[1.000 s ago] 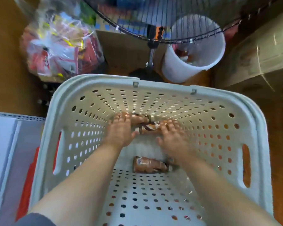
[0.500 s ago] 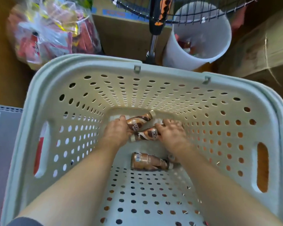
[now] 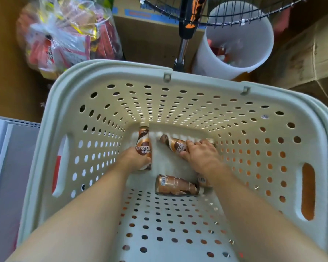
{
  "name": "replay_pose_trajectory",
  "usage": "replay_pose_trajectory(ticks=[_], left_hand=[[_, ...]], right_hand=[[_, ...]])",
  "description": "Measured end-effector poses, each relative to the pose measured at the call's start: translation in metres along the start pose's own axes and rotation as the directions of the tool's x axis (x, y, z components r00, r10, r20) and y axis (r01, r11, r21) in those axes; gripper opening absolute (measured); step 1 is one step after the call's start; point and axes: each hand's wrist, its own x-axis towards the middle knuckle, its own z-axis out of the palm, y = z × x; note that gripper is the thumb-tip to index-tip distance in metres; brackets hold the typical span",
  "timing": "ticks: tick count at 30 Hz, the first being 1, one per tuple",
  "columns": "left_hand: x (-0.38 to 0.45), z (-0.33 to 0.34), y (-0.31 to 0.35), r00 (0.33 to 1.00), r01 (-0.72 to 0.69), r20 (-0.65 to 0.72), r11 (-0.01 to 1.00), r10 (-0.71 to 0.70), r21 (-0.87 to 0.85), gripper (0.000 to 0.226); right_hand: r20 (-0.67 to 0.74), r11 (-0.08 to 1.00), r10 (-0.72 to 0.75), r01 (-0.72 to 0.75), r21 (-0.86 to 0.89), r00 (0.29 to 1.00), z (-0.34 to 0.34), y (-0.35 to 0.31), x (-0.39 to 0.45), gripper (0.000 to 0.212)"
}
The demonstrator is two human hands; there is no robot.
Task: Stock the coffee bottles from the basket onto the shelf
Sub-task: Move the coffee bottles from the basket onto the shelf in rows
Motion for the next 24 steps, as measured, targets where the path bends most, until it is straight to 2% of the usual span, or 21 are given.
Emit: replay_pose_trajectory(ticks=[2, 4, 6, 10, 13, 16, 21, 24], left_hand=[[0.002, 0.004, 0.0, 1.0, 0.02, 0.009, 0.998, -0.019, -0.055, 0.055], [0.003, 0.006, 0.002, 1.0, 0.025, 0.006, 0.997, -0.025, -0.075, 0.056], [0.001, 0.007, 0.004, 1.0, 0.023, 0.006, 0.996, -0.022, -0.086, 0.058], [-0.002, 0.009, 0.008, 0.999, -0.017, 0.03, 0.994, 0.02, -0.11, 0.052], [-0.002, 0.017, 0.009, 0.997, -0.065, 0.036, 0.979, 0.074, -0.194, 0.066], [-0.004, 0.016, 0.01, 0.996, -0.07, 0.038, 0.971, 0.081, -0.227, 0.065], [-0.013, 0.01, 0.015, 0.996, -0.03, 0.077, 0.965, 0.052, -0.261, 0.064], [-0.027, 0.003, 0.015, 0.991, -0.065, 0.095, 0.961, 0.094, -0.267, 0.069]], right_hand=[[0.013, 0.984, 0.07, -0.071, 0.161, 0.997, -0.002, -0.009, -0.002, 0.065], [0.063, 0.954, 0.076, -0.091, 0.285, 0.995, 0.0, -0.018, -0.002, 0.061], [0.135, 0.923, 0.066, -0.112, 0.368, 0.989, 0.005, -0.024, 0.0, 0.065], [0.208, 0.869, 0.043, -0.139, 0.476, 0.977, 0.01, -0.036, 0.004, 0.076], [0.243, 0.825, -0.01, -0.129, 0.551, 0.97, 0.011, -0.046, 0.003, 0.081], [0.253, 0.813, -0.048, -0.109, 0.572, 0.966, 0.013, -0.049, 0.001, 0.092], [0.253, 0.74, -0.058, -0.129, 0.661, 0.966, 0.011, -0.044, -0.007, 0.079], [0.278, 0.667, -0.088, -0.151, 0.73, 0.957, 0.003, -0.04, -0.018, 0.079]])
